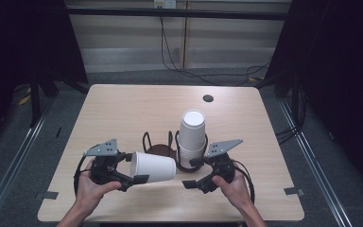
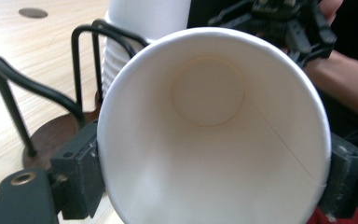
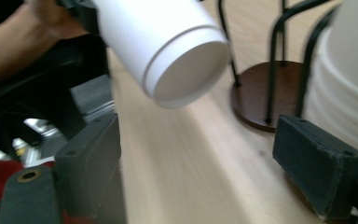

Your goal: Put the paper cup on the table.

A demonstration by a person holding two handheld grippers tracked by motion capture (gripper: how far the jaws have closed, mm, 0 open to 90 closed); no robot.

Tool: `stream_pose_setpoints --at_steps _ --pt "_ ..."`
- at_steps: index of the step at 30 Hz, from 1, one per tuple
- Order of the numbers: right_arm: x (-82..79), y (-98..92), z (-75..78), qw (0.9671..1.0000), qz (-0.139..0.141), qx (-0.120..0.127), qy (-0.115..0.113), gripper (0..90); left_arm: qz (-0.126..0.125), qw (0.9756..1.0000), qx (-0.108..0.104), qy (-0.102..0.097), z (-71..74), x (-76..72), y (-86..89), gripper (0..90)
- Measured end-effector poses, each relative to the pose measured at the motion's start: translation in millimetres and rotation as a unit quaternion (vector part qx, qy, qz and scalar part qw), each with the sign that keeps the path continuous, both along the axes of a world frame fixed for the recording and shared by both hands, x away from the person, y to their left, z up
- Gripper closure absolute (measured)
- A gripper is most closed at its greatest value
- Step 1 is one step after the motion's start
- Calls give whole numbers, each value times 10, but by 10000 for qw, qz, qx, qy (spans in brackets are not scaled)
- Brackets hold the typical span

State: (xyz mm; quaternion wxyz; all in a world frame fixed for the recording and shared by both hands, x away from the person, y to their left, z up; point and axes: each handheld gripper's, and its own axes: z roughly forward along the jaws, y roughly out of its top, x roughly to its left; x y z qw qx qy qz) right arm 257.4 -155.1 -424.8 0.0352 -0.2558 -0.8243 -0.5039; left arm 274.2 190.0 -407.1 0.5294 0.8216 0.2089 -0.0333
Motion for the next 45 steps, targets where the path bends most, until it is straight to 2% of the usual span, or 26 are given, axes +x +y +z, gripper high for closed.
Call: stream_pose_setpoints --at_steps 2,7,13,20,22,27,33,36,39,45 --pt "6 -19 -5 9999 -129 -29 -4 160 0 10000 24 38 8 7 12 142" --pt "1 -67 -5 9996 -279 -53 -49 159 22 9997 247 19 12 13 102 141" --pt "-11 -95 -4 9989 -450 -110 -120 159 239 9989 400 -6 12 30 261 139" --pt "-21 -102 -5 9987 -477 -125 -131 160 308 9982 522 -17 48 49 388 139" --pt "-24 -96 -9 9987 -468 -151 -143 160 320 9976 615 -38 82 63 436 139" --pt "-36 -102 -22 9987 -477 -148 -111 159 469 9966 675 -18 140 90 540 139" --pt "-95 -153 -57 9981 -560 -249 -72 160 523 9957 765 -25 169 125 641 139" --pt "-124 -196 -85 9976 -619 -308 -92 189 552 9950 834 -13 179 139 688 139" --pt "-136 -239 -109 9972 -699 -252 -68 167 736 9933 892 27 156 164 745 138" --pt "-129 -279 -82 9968 -768 -195 -102 156 866 9913 983 99 130 224 854 137"
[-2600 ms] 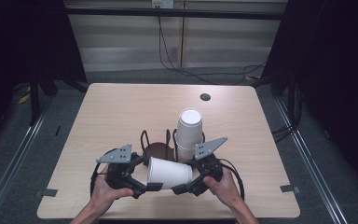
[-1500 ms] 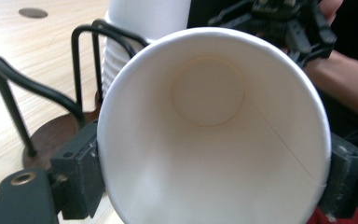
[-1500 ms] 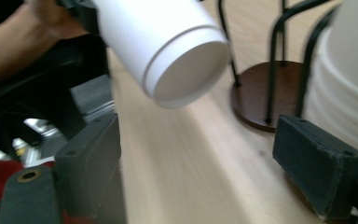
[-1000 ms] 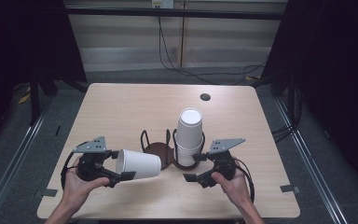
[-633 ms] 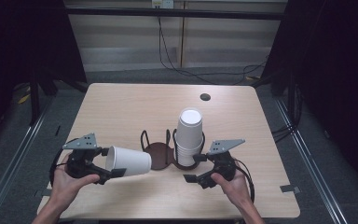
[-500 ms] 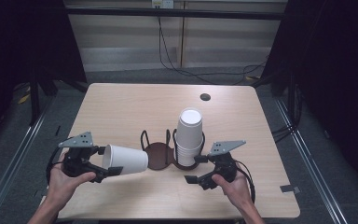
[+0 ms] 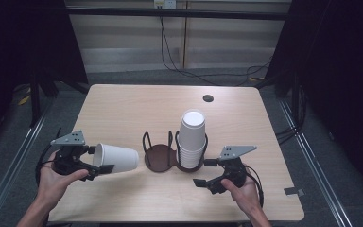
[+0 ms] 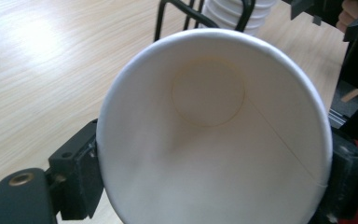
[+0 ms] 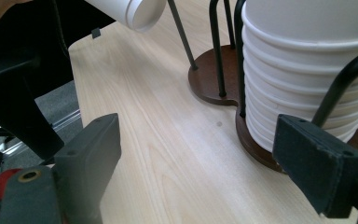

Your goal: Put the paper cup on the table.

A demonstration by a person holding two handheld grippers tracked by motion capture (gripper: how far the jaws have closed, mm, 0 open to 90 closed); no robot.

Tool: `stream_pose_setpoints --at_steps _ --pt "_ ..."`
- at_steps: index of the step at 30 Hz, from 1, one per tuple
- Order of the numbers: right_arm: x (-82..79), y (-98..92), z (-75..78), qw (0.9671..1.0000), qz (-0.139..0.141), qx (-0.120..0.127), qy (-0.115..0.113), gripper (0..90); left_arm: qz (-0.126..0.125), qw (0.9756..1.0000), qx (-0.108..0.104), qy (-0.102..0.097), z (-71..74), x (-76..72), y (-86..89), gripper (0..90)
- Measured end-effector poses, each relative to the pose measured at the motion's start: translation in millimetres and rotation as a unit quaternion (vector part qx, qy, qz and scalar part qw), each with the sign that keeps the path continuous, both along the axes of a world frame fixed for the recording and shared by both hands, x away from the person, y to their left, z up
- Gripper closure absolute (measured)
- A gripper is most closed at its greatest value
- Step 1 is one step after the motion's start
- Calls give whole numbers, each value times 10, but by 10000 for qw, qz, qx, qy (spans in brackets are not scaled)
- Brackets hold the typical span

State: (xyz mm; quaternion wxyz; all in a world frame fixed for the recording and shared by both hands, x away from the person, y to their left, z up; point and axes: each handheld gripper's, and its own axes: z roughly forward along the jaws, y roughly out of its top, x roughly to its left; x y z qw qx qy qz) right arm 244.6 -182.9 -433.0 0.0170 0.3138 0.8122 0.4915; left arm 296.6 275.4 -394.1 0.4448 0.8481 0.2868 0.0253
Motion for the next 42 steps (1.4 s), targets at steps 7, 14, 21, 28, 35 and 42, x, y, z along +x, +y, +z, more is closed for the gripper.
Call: stream_pose_setpoints --at_steps 7,14,21,28,35,42 --pt "22 -10 -30 10000 23 -28 61 156 210 9988 429 -100 63 101 74 134" --pt "23 -30 -22 10000 -36 -17 44 156 190 9976 656 -145 117 186 91 135" --pt "25 -15 -29 10000 -7 -49 55 156 216 9953 938 -134 168 331 30 135" --pt "26 -26 -32 10000 -21 -45 63 156 196 9932 1134 -155 228 474 -41 135" --pt "27 -14 -44 9999 7 -114 64 153 266 9878 1530 -121 187 607 -179 135" --pt "28 -15 -52 9999 14 -116 79 152 94 9832 1821 -58 271 678 -296 135"
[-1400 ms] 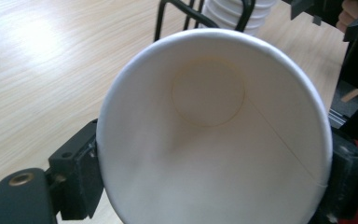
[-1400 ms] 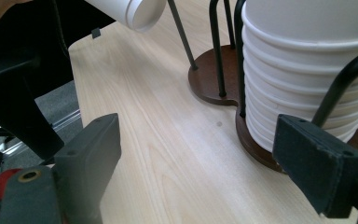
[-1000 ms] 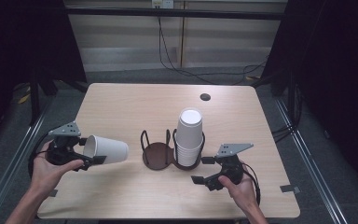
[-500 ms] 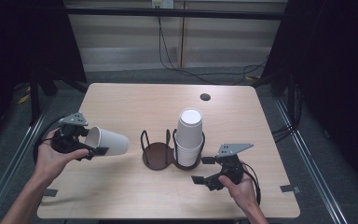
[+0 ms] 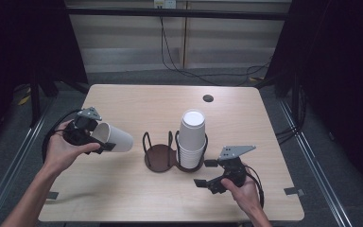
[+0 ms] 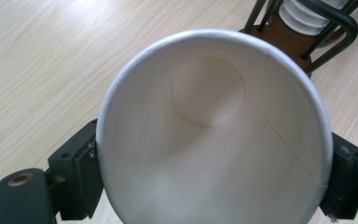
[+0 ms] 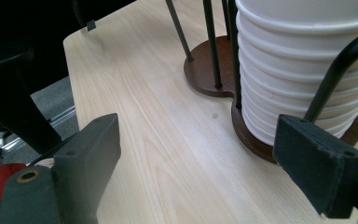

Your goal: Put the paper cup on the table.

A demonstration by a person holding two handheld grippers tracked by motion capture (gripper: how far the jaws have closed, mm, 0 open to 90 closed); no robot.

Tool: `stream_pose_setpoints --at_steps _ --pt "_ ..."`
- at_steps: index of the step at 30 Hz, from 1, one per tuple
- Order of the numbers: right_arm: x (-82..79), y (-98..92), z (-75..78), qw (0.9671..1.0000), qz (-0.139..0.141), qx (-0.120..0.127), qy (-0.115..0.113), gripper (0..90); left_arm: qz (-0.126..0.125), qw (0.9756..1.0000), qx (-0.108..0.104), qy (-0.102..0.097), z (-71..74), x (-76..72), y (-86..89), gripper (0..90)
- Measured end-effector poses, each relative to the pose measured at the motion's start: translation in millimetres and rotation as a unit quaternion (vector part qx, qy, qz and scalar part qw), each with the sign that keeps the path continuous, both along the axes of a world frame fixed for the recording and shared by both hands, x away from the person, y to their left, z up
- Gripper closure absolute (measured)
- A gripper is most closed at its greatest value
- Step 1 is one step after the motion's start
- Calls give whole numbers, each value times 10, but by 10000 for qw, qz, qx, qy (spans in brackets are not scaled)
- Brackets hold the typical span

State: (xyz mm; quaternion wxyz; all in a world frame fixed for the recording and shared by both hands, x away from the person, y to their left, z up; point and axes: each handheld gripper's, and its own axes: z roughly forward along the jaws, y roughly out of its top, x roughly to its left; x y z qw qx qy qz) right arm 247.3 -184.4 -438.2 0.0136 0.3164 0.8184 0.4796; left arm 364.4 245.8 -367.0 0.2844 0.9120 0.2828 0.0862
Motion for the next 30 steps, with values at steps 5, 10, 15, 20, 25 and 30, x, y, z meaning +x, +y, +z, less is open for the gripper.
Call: stream_pose_setpoints --at_steps 5,10,15,20,25,30 --pt "0 3 0 10000 6 -9 -2 152 -153 9994 326 2 50 66 -113 134" --pt "-1 -5 0 10000 -5 -13 -7 151 -241 9978 606 96 85 131 -253 132" --pt "2 1 -11 10000 6 -10 23 150 -339 9951 899 241 73 219 -356 132" --pt "-4 5 -20 10000 12 -2 29 150 -441 9919 1143 329 47 276 -446 131" --pt "0 9 -26 10000 18 -11 45 149 -413 9890 1389 305 -27 305 -558 129" --pt "-1 11 -29 10000 30 -19 53 149 -537 9852 1533 554 -110 350 -654 124"
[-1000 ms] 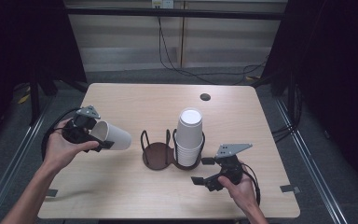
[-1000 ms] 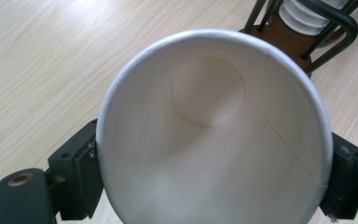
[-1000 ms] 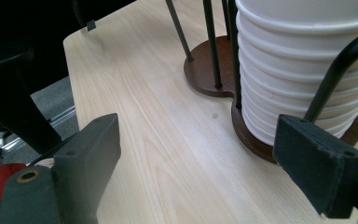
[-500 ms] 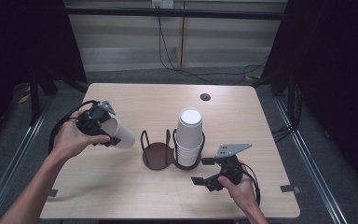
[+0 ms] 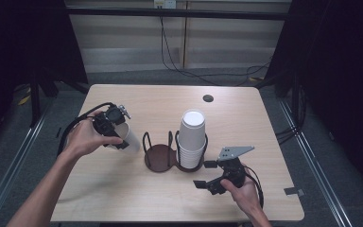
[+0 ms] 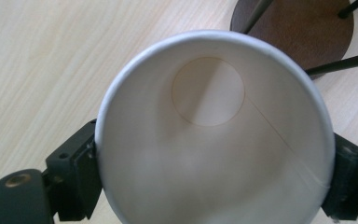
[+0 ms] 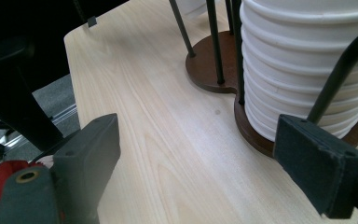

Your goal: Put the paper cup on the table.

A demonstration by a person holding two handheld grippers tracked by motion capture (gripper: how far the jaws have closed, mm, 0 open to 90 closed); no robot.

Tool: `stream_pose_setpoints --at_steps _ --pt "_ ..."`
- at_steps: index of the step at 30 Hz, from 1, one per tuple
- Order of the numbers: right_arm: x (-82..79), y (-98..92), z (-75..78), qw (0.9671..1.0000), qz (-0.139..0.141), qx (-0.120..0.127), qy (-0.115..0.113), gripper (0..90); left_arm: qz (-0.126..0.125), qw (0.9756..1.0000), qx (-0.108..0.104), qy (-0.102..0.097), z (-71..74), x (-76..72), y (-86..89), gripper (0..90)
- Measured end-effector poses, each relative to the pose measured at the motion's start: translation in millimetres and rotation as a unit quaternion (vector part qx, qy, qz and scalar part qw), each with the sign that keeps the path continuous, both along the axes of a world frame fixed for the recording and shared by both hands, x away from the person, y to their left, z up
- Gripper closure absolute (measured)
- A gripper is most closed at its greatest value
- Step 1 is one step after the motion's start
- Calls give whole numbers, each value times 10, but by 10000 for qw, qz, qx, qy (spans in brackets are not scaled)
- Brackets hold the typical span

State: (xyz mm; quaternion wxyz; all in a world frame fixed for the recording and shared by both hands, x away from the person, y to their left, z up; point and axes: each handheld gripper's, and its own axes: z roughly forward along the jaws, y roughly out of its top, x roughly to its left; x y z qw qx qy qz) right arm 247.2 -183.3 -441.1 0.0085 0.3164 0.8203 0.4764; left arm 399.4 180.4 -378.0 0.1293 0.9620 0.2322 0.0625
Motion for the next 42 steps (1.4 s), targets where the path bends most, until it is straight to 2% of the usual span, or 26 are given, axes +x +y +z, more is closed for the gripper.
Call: stream_pose_setpoints --at_steps 6,10,11,12,15,16,21,30,31,33,34,37,42 --pt "0 -3 -3 10000 -9 -8 2 148 -13 9998 144 106 -56 19 -75 117" --pt "2 6 -11 10000 4 -31 19 148 -17 9997 200 100 -78 26 -125 107" --pt "2 6 -14 10000 8 -30 38 148 -19 9997 221 69 -88 28 -147 105" --pt "3 8 -17 10000 18 -43 65 148 85 9996 262 -71 -103 33 -171 105" --pt "4 10 -24 10000 19 -53 71 148 61 9996 274 5 -131 45 -194 105" --pt "4 14 -27 10000 28 -52 73 148 26 9994 346 -29 -157 46 -224 104" --pt "6 12 -28 10000 16 -56 73 148 51 9992 385 -76 -198 48 -268 93" --pt "3 9 -27 10000 4 -63 63 148 -5 9996 275 -70 -252 57 -331 65" --pt "1 10 -26 10000 7 -65 58 148 -29 9998 175 -78 -263 56 -331 62" --pt "1 11 -28 10000 1 -71 58 148 -12 9999 111 -66 -274 55 -324 57" --pt "2 11 -28 10000 2 -70 64 148 1 10000 42 9 -289 62 -305 54" --pt "1 11 -27 10000 5 -69 64 148 2 10000 -64 4 -327 57 -276 53" --pt "2 10 -29 10000 -1 -63 66 148 -55 9999 -84 -28 -386 43 -226 64"
